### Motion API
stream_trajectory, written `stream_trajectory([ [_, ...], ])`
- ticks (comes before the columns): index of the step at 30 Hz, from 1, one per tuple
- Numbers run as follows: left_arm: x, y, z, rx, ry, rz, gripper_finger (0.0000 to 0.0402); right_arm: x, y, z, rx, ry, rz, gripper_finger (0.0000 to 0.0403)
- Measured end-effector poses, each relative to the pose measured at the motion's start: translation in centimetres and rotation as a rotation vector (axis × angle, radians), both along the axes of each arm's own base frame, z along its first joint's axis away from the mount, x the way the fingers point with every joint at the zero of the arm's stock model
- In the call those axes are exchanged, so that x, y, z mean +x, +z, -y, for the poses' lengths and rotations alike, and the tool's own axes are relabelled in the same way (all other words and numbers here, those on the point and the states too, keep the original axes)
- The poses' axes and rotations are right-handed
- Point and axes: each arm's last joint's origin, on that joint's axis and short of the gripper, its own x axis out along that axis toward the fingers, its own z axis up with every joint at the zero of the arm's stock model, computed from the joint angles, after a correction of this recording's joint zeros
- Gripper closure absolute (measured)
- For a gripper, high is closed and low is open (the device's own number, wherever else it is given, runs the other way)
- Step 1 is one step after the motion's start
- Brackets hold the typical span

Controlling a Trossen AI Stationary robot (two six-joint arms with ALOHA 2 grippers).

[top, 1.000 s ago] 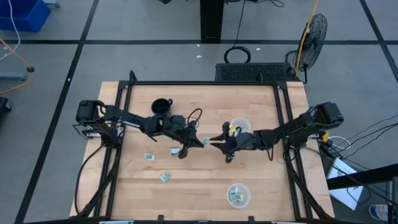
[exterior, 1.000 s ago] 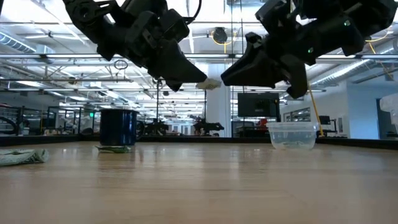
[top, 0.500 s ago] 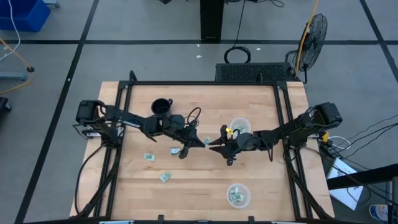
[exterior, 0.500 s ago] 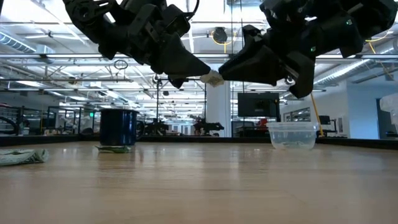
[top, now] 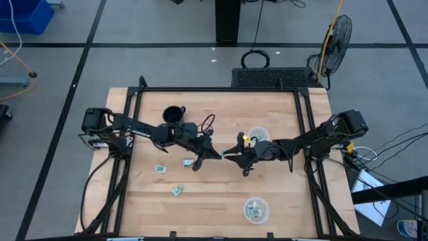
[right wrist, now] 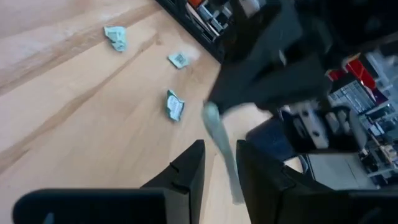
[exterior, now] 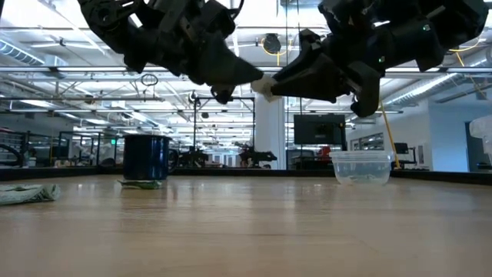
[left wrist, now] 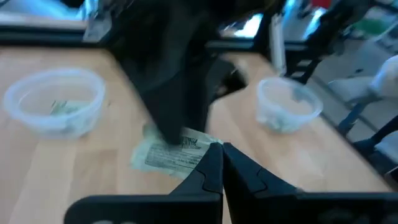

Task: Pick and place Stevia / Truvia into bins
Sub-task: Put the light green stevia packet into the top transparent container

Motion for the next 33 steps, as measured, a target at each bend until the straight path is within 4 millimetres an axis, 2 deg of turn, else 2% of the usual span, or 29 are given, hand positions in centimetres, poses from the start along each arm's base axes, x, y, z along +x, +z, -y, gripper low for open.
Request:
stream_trajectory([
  [12, 0.04, 0.16, 0.08, -0.007, -0.026, 0.017, 0.0399, 0.19, 0.35, 0.30, 0.033, 0.053, 0.035, 0.0321],
  [15, 0.05, 0.19, 0.07, -0.004, -0.020, 0.021, 0.0395, 0.20, 0.37, 0.30, 0.034, 0.053, 0.036, 0.0339],
  [20, 0.09, 0.17, -0.05, 0.011, 0.020, 0.020, 0.0392, 0.17, 0.26, 0.28, 0.036, 0.065, 0.024, 0.0393],
  [26, 0.09, 0.15, -0.20, 0.022, 0.027, 0.021, 0.0395, 0.16, 0.18, 0.30, 0.060, 0.058, 0.016, 0.0401],
  [33, 0.12, 0.14, -0.33, 0.069, 0.046, 0.035, 0.0339, 0.12, 0.06, 0.43, 0.064, 0.010, 0.006, 0.0402],
])
